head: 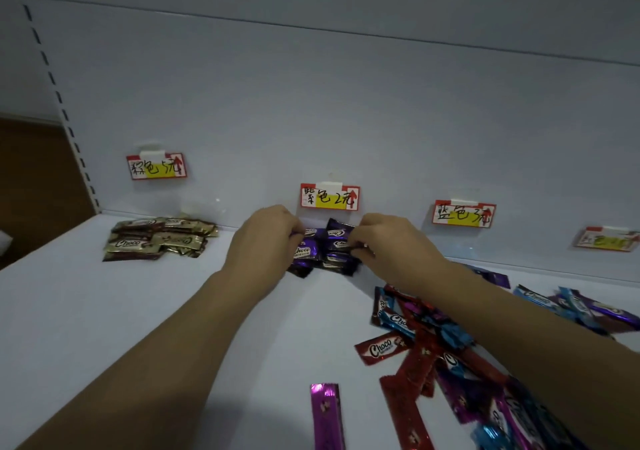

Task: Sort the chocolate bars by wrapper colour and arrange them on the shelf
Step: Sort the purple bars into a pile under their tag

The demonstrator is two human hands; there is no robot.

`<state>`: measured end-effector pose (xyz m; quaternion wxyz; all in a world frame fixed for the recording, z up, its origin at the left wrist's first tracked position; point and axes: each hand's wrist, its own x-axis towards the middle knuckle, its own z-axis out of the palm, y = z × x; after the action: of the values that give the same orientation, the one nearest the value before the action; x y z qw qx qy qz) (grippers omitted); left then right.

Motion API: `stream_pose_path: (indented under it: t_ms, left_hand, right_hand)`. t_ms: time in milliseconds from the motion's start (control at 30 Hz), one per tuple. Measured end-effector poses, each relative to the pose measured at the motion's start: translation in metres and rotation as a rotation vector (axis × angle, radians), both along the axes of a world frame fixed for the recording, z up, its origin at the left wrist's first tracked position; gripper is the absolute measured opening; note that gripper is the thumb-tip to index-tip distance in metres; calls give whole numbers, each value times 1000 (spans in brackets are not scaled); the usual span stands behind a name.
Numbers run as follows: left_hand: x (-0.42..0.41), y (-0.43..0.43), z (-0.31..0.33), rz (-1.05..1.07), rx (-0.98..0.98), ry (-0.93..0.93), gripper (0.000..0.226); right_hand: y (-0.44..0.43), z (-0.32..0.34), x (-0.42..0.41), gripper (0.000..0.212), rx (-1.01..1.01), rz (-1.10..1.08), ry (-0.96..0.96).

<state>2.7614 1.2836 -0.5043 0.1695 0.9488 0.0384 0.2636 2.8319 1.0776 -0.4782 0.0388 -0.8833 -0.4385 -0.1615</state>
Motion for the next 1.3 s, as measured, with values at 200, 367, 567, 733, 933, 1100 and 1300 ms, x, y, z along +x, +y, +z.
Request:
stream_pose_path:
  t_ms: [200,367,567,733,933,1100,1300]
  left_hand:
    - [-12,-9,4,-45,28,-45,21]
    - [-24,-36,1,-267,136,26,51]
    - [-28,-91,8,-392,235,172,53]
    - [-20,-117,15,-465,360,459,51]
    - [4,-147,32,-345,246,543,33]
    - [32,-180,31,-205,321,383,23]
    - [43,-196,9,-401,261,503,45]
  right_hand:
    - [-29,7,-7,28,-11,-45,4]
    - [-89,11,-12,21,7,-162,-18]
    - [-172,8,-3,29,51,-367,60]
    - [-192,-10,5,48,61,-341,321]
    - [-192,-18,8,36,30,-274,376]
    - [-196,-16,10,31,103,-298,356]
    - [-207,-10,9,37,205,-312,405]
